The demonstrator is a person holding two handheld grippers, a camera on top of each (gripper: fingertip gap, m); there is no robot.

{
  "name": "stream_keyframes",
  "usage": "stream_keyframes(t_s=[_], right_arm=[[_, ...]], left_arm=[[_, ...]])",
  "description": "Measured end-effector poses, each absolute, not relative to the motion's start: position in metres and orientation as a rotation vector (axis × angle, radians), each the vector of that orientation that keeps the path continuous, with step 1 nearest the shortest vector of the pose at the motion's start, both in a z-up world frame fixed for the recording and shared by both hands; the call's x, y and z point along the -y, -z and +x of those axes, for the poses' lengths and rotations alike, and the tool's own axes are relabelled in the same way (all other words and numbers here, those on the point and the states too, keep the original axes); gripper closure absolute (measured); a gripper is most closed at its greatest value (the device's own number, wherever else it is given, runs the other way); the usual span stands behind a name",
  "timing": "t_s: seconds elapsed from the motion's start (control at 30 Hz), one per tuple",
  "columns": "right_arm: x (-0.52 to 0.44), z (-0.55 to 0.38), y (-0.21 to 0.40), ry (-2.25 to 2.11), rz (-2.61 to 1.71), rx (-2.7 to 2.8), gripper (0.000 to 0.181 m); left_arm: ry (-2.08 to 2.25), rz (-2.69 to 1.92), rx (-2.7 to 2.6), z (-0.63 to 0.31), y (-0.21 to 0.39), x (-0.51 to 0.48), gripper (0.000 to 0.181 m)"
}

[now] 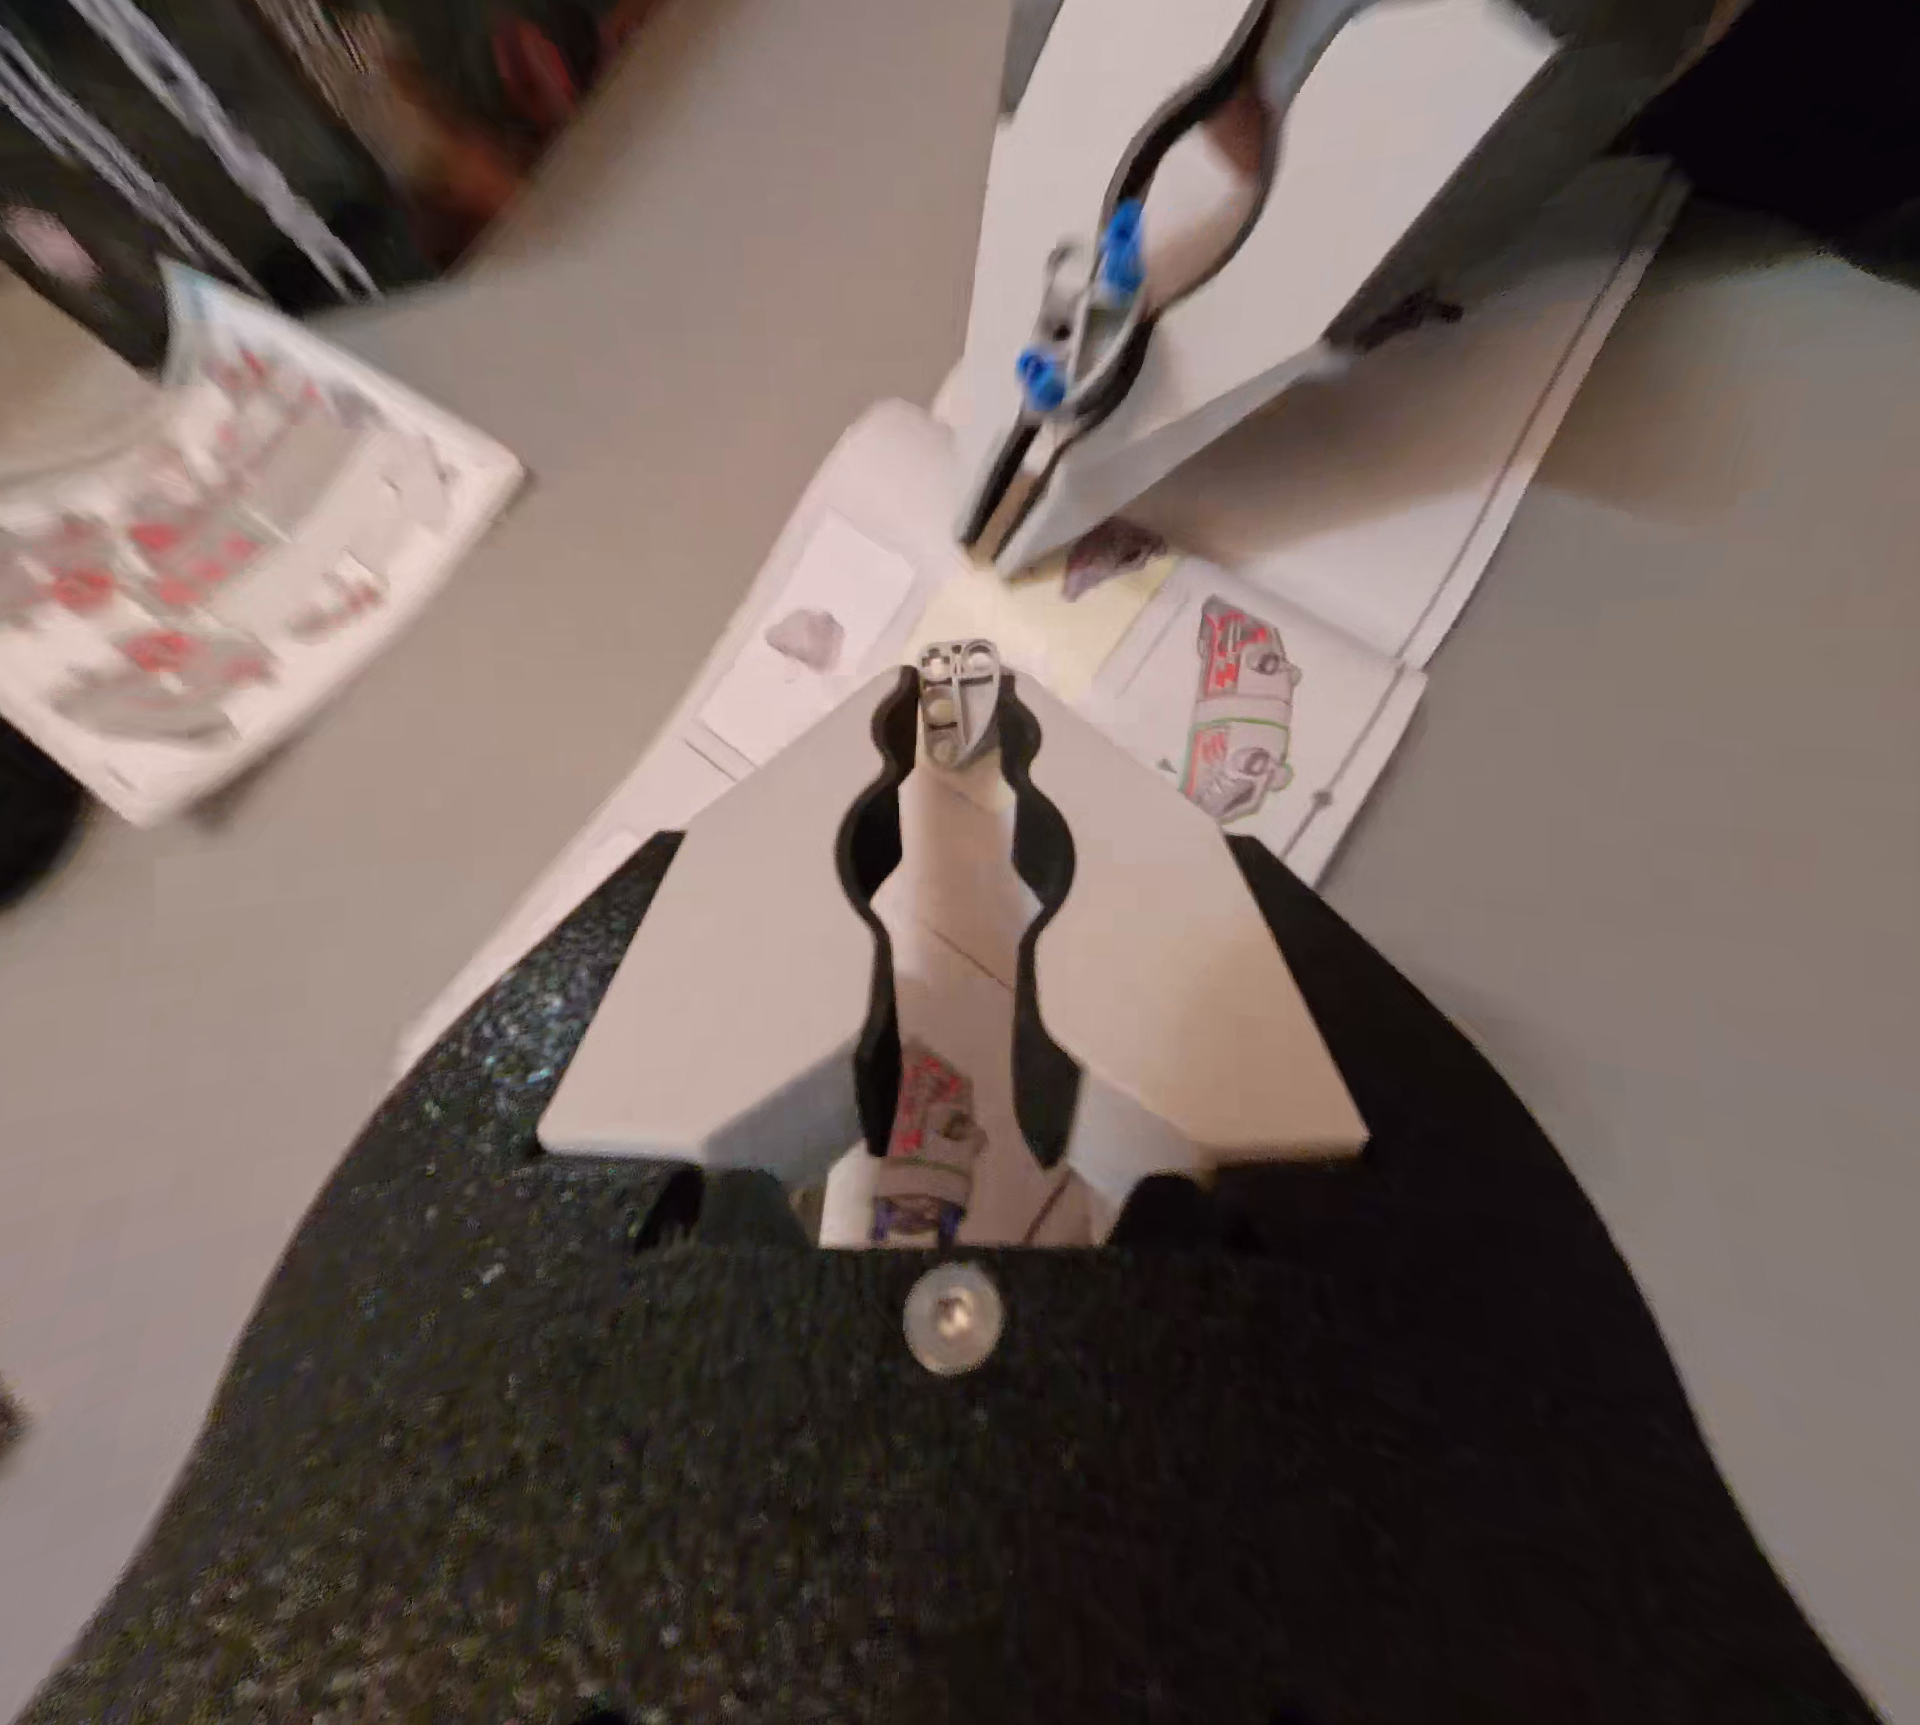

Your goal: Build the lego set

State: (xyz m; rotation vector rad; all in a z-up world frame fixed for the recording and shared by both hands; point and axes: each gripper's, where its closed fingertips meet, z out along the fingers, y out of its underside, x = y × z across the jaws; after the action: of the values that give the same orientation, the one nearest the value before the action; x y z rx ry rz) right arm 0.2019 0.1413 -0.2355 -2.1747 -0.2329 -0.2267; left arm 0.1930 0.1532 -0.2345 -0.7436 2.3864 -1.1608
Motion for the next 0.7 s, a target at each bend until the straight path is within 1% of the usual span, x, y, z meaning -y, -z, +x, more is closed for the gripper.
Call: stream_keyframes(t_s=[0.03,0.13,0.3,0.47,0.7], right_arm=[[-0.142,0.199,0.236,0.202,-2.174,0.243,0.180],[-0.146,0.192,0.233,0.170,-2.142,0.257,0.180],[-0.149,0.192,0.230,0.263,-2.123,0.318,0.180],[-0.149,0.178,0.236,0.220,-2.122,0.442,0.181],[-0.147,0.164,0.240,0.174,-2.135,0.537,0.181]], left_arm=[[1.204,-0.667,-2.327,0.194,0.223,-0.150,0.169],[1.285,-0.509,-2.228,0.190,0.196,-0.145,0.169],[1.332,-0.378,-2.125,0.185,0.173,-0.146,0.169],[1.295,-0.121,-2.160,0.166,0.174,-0.129,0.169],[1.266,-0.042,-2.189,0.158,0.175,-0.123,0.169]])
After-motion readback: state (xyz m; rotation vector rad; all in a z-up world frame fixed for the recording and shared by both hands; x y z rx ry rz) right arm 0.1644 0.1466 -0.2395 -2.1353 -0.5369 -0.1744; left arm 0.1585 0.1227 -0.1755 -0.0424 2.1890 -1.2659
